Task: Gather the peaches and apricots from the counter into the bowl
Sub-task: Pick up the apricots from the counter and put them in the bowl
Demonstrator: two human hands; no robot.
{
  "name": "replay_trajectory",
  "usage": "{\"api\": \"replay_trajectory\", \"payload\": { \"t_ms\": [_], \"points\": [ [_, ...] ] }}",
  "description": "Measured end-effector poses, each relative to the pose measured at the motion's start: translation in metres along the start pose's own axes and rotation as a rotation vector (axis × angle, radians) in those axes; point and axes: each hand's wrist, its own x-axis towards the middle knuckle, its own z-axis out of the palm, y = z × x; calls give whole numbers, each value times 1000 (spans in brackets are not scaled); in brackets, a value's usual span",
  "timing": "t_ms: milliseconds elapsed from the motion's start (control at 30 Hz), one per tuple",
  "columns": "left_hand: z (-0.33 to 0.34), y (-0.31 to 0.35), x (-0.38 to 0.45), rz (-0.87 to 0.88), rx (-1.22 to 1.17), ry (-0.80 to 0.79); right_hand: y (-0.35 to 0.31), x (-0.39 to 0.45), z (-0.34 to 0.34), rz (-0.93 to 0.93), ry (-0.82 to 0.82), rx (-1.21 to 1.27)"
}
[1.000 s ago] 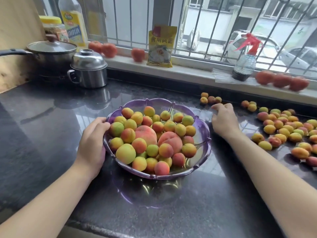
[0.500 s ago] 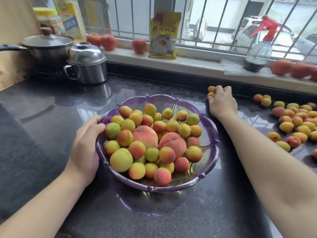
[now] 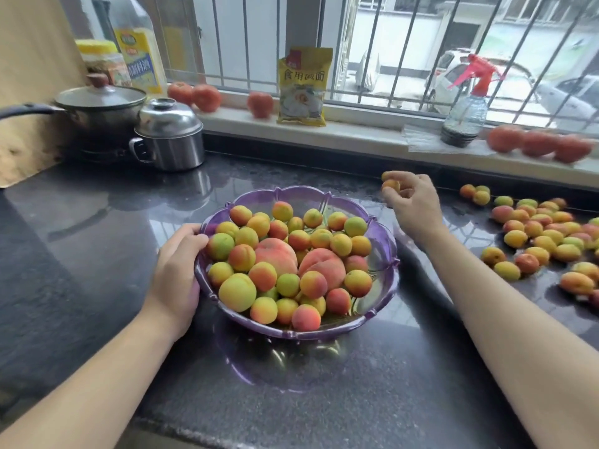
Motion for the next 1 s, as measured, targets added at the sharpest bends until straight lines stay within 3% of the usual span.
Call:
{"api": "replay_trajectory", "payload": {
  "t_ms": [67,200,333,433,633,1000],
  "points": [
    [1,0,-1,-5,-13,16,-29,-24,-18,7,-80,89],
    [1,-1,-2,-19,-13,27,-90,-69,-62,-22,-401,123],
    [-3,-4,0,-15,50,32,-121,-99,-77,-134,-612,-169],
    [-6,-5,1,-1,78,18,-123,-111,-67,-225,-606,-380],
    [-4,-3,0,14,74,-5,-124,-118,-48,-351,-529,-577],
    [-4,-7,3,52,61,-5,-123,-118,-37,-361,-504,-622]
  ]
}}
